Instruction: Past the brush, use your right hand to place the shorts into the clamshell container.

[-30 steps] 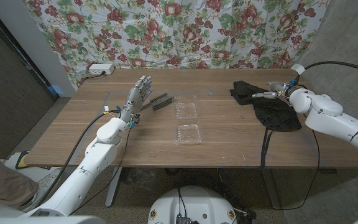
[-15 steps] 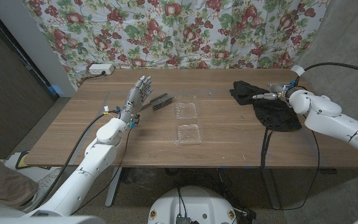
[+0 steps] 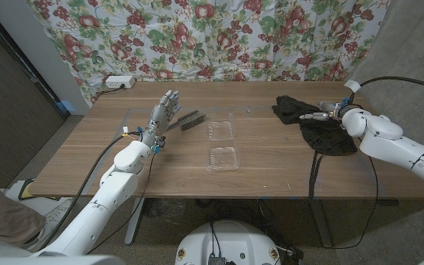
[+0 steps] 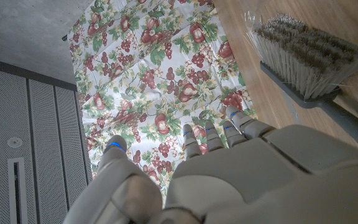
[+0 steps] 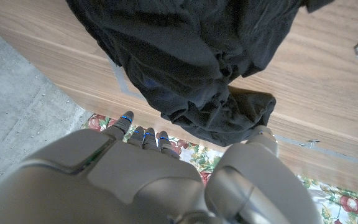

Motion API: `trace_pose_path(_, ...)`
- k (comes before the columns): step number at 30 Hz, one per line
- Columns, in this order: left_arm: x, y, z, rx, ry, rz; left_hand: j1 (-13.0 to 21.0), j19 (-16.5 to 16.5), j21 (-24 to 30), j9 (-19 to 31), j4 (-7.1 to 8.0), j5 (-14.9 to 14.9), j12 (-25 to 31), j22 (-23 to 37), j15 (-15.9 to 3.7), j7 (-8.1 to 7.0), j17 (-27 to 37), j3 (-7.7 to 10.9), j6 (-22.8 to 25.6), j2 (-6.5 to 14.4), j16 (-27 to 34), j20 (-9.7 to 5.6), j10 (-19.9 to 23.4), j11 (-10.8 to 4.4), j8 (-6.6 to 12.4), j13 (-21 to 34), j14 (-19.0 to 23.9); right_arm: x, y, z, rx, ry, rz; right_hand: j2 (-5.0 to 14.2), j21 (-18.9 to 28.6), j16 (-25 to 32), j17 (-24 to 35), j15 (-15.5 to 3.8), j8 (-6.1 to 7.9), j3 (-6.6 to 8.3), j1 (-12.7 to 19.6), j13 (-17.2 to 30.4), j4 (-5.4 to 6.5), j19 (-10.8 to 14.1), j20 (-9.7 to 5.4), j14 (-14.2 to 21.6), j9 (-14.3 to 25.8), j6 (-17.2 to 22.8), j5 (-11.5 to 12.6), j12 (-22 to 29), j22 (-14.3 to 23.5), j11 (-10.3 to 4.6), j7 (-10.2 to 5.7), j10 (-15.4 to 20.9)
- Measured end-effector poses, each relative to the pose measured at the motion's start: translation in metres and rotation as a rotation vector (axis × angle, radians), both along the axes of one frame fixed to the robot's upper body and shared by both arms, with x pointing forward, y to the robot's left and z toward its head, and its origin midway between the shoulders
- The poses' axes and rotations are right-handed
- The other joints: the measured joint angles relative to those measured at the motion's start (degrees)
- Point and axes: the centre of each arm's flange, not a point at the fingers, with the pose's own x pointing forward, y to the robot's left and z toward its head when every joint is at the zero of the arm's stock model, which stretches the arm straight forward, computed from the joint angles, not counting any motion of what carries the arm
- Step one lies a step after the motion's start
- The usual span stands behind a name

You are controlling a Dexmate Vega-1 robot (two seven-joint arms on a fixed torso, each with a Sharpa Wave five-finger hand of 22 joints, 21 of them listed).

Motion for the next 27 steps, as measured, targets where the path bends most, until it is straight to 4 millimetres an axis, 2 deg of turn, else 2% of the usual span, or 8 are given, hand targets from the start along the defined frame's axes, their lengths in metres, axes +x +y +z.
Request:
trace_pose_path(5, -0.001, 0.0, 0.0, -0.001, -0.002, 0.0, 0.0, 0.0, 0.0, 0.0, 0.0, 0.0, 0.0, 0.0, 0.0, 0.0, 0.0, 0.0, 0.0, 0.0, 0.0, 0.0, 0.0, 0.0, 0.0, 0.0, 0.0, 0.002, 0.0, -0.001, 0.003, 0.003, -0.003, 0.0, 0.0, 0.0, 0.0, -0.1, 0.39, 0.0, 0.0, 0.0, 0.0, 0.2, 0.22, 0.53, 0.0, 0.27, 0.05, 0.0, 0.0, 0.03, -0.11, 0.05)
trace_pose_path(13, -0.001, 0.0, 0.0, -0.004, 0.002, -0.003, 0.0, 0.0, 0.0, 0.0, 0.01, 0.0, 0.0, 0.0, 0.0, 0.0, 0.0, 0.0, 0.0, 0.0, 0.0, 0.0, 0.0, 0.0, 0.0, 0.0, 0.0, 0.008, 0.0, -0.001, 0.0, 0.0, -0.005, 0.0, 0.0, 0.0, 0.0, 0.35, 0.38, -0.71, 0.0, 0.0, 0.24, 0.62, -0.21, 0.07, 0.0, 0.8, 0.34, 0.0, 0.0, 0.0, -0.19, 0.49)
trace_pose_path(27, -0.001, -0.001, 0.003, -0.001, 0.001, -0.008, 0.0, 0.0, 0.0, 0.0, 0.01, 0.0, 0.0, 0.0, 0.0, 0.0, 0.0, 0.0, 0.0, 0.0, 0.0, 0.0, 0.0, 0.0, 0.0, 0.0, 0.0, 0.016, 0.0, -0.005, 0.009, 0.005, -0.011, 0.0, -0.39, 0.0, 0.0, 0.42, 0.38, -0.88, 0.0, 0.0, 0.41, 0.62, -0.2, 0.0, 0.0, 0.79, 0.77, 0.44, 0.0, 0.04, -0.19, 1.49)
